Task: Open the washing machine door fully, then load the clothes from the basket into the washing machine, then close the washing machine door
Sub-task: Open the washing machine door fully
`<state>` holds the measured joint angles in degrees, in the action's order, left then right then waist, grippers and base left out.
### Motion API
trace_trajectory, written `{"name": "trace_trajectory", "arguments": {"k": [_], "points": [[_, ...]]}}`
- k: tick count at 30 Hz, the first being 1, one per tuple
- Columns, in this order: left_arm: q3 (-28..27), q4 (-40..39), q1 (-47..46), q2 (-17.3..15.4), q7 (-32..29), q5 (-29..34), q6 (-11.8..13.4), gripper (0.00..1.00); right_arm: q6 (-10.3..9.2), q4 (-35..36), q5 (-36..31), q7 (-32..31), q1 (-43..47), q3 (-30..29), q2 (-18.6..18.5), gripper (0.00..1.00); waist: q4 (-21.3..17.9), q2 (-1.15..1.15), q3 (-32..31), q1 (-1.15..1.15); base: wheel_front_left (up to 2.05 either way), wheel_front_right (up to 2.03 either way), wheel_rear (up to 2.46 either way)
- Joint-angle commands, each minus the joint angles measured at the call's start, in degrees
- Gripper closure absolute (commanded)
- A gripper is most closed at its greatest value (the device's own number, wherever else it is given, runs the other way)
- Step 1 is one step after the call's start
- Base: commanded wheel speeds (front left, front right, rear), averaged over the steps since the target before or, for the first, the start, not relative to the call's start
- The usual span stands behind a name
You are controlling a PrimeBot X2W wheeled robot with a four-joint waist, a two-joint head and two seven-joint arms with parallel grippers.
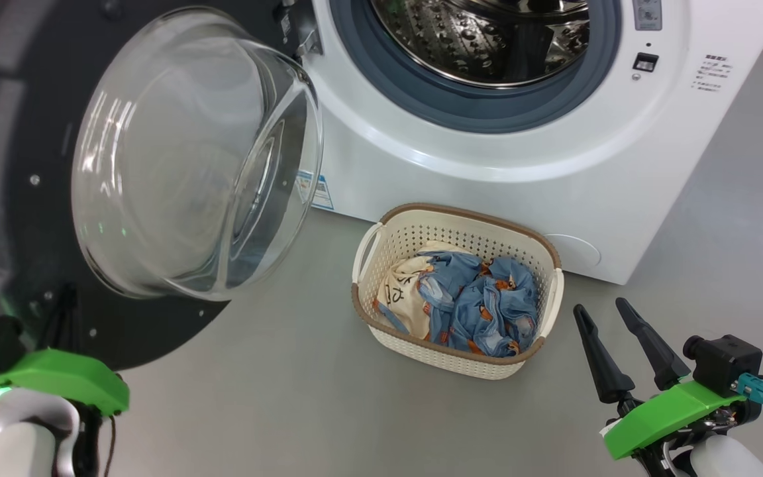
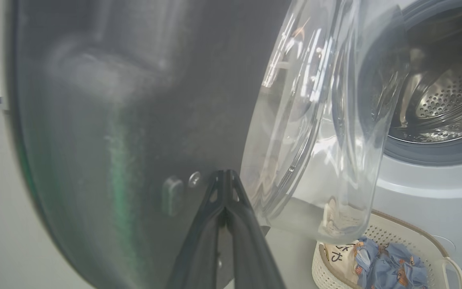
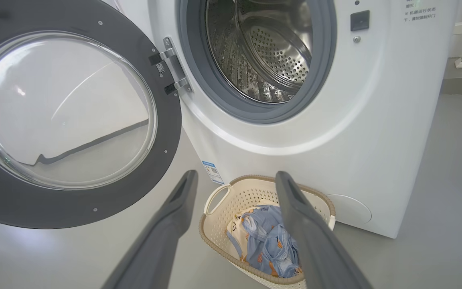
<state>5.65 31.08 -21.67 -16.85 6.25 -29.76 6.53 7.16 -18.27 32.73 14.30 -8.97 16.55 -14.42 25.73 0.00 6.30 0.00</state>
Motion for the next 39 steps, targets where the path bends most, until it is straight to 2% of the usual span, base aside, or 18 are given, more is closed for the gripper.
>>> {"name": "trace_trajectory", "arguments": {"k": [1,11,20,39], "points": [[-2.8,0.4,-3.6,-3.6,0.8,-0.2,0.1,1.00,0.33,1.5,0.6,0.7,-1.6,1.4,-0.7,0.00,0.4,0.00,0.3,0.00,0.00,0.00,0.00],[-1.8,9.2,-9.8,-5.3,2.1,0.7,-1.3,1.00,0.33,1.4,0.9,0.7,-2.3,2.1,-0.9,0.00,0.6,0.00,0.9,0.00,0.00,0.00,0.00],[-1.5,15.4,-13.0,-5.2,4.6,0.3,-2.6,1.00,0.33,1.6,1.1,0.7,-2.5,2.0,-1.2,0.00,0.3,0.00,1.7,0.00,0.00,0.00,0.00],[-0.3,19.7,-15.4,-4.5,7.4,0.4,-3.2,1.00,0.33,1.7,1.1,0.7,-2.5,1.7,-1.3,0.00,0.6,0.00,1.5,0.00,0.00,0.00,0.00]]}}
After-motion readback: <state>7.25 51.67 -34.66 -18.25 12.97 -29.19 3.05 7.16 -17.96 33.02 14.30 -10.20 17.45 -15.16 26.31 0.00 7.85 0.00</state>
